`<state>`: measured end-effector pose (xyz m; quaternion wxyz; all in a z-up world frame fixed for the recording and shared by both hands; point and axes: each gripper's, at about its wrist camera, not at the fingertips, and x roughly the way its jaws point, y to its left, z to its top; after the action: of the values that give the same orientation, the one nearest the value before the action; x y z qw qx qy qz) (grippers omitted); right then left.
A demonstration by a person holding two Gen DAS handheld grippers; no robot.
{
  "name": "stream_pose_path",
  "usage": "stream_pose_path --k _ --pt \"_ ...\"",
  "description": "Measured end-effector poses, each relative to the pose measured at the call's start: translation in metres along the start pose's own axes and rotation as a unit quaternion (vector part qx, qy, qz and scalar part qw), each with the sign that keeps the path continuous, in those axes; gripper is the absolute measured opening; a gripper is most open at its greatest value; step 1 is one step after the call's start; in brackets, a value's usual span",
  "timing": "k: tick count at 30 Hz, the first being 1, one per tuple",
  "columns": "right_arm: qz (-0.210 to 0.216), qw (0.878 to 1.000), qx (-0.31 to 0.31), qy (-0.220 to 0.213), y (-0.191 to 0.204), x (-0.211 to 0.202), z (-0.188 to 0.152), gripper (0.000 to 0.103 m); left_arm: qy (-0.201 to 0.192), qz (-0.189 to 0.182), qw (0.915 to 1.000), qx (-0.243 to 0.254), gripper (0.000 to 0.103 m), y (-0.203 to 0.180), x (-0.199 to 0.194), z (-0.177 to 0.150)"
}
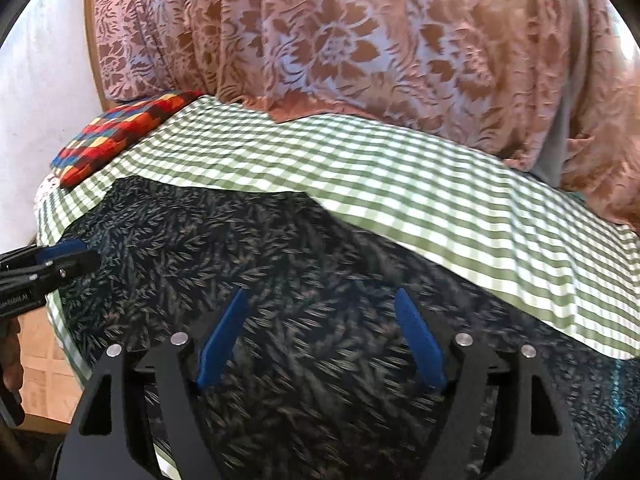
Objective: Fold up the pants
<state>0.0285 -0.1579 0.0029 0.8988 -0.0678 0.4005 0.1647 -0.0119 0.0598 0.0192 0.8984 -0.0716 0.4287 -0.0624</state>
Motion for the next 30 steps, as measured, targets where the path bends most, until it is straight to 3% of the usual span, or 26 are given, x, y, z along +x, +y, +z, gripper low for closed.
stream_pose_path --k 14,30 --pt "-0.041 0.999 0.014 -0.021 -0.028 -0.028 -0.015 0.081 0.019 -0.035 0.9977 0.055 0.047 -0.044 0.023 -0.006" --pt "-0.081 0.996 0.024 -0.011 -0.046 -0.033 -0.024 0.083 0.044 -0.086 0.9903 0.1 0.047 -0.081 0.052 -0.008"
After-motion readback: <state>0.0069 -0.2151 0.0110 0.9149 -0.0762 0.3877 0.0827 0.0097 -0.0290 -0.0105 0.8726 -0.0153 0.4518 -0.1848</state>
